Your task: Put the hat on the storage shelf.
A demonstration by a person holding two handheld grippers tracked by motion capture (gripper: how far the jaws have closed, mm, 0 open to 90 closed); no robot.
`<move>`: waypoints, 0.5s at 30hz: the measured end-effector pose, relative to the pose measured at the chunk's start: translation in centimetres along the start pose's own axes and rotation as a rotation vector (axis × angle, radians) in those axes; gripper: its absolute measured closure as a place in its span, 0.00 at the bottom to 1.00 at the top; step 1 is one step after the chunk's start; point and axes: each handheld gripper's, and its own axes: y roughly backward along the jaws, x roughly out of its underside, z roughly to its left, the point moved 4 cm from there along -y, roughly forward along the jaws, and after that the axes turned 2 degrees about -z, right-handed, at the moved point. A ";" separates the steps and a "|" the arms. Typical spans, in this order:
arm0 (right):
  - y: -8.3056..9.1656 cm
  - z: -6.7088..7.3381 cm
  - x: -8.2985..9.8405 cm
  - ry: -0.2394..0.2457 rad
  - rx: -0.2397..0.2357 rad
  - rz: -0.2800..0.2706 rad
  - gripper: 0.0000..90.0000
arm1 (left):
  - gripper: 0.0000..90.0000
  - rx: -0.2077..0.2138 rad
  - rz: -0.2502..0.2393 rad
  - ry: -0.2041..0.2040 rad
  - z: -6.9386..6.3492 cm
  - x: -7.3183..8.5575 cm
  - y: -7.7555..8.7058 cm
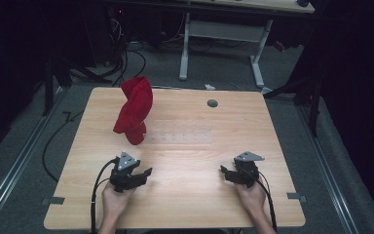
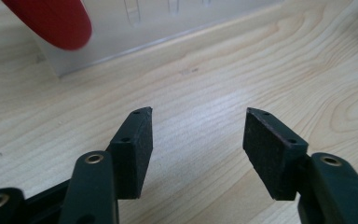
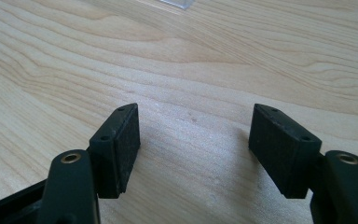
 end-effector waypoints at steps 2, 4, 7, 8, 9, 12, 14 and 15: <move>0.0 0.0 0.0 0.000 0.000 0.000 0.38 | 0.46 -0.016 0.010 -0.015 0.1 0.4 -0.4; 0.0 0.0 0.0 0.000 0.000 0.000 0.38 | 0.45 -0.030 0.015 -0.024 0.2 0.8 -0.7; 0.0 0.0 0.0 0.000 0.000 0.000 0.38 | 0.43 -0.059 0.022 -0.044 0.5 1.4 -1.1; 0.0 0.0 0.0 0.000 0.000 0.000 0.38 | 0.42 -0.070 0.030 -0.057 0.7 1.6 -1.2; 0.0 0.0 0.0 0.000 0.000 0.000 0.38 | 0.42 -0.088 0.040 -0.069 0.9 2.0 -1.4; 0.0 0.0 0.0 -0.001 0.000 0.000 0.38 | 0.39 -0.080 0.014 -0.063 1.1 2.2 -1.3; 0.0 0.0 0.0 -0.001 0.001 0.000 0.38 | 0.39 -0.085 0.012 -0.063 1.2 2.2 -1.3; 0.0 0.0 0.0 -0.001 0.001 0.000 0.38 | 0.39 -0.084 0.012 -0.063 1.2 2.2 -1.3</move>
